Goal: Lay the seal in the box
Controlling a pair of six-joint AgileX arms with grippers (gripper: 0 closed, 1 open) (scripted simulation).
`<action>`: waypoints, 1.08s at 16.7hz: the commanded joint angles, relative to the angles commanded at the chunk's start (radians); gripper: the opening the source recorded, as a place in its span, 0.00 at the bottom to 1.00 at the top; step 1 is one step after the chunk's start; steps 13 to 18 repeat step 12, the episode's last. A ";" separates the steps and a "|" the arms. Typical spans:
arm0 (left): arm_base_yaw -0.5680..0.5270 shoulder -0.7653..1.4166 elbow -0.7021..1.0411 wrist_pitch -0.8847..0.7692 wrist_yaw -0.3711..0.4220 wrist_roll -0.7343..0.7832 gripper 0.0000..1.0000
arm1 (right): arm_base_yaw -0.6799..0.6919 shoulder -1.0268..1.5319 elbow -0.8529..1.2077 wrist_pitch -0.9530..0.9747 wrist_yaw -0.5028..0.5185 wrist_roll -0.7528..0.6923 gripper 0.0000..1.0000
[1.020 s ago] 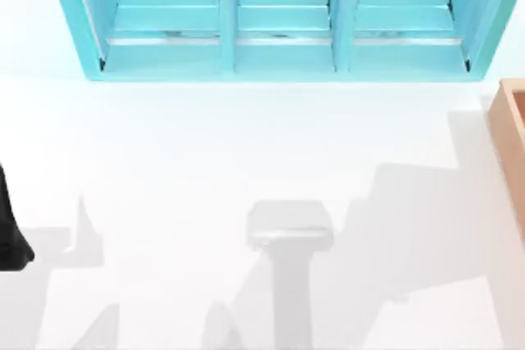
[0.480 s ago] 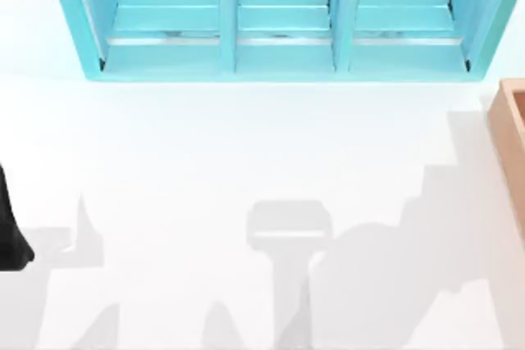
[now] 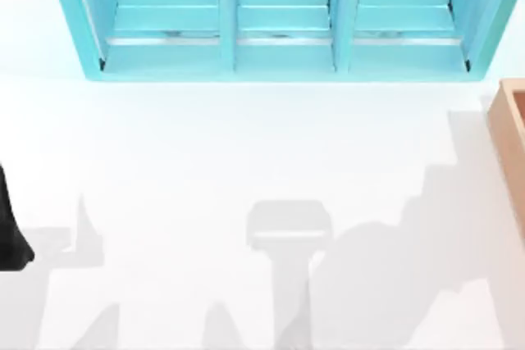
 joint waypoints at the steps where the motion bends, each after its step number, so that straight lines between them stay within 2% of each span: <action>1: 0.000 0.000 0.000 0.000 0.000 0.000 1.00 | 0.000 0.000 0.000 0.000 0.000 0.000 0.60; 6: 0.000 0.000 0.000 0.000 0.000 0.000 1.00 | 0.000 0.000 0.000 0.000 0.000 0.000 0.98; 18: 0.000 0.000 0.000 0.000 0.000 0.000 1.00 | 0.000 0.000 0.000 0.000 0.000 0.000 1.00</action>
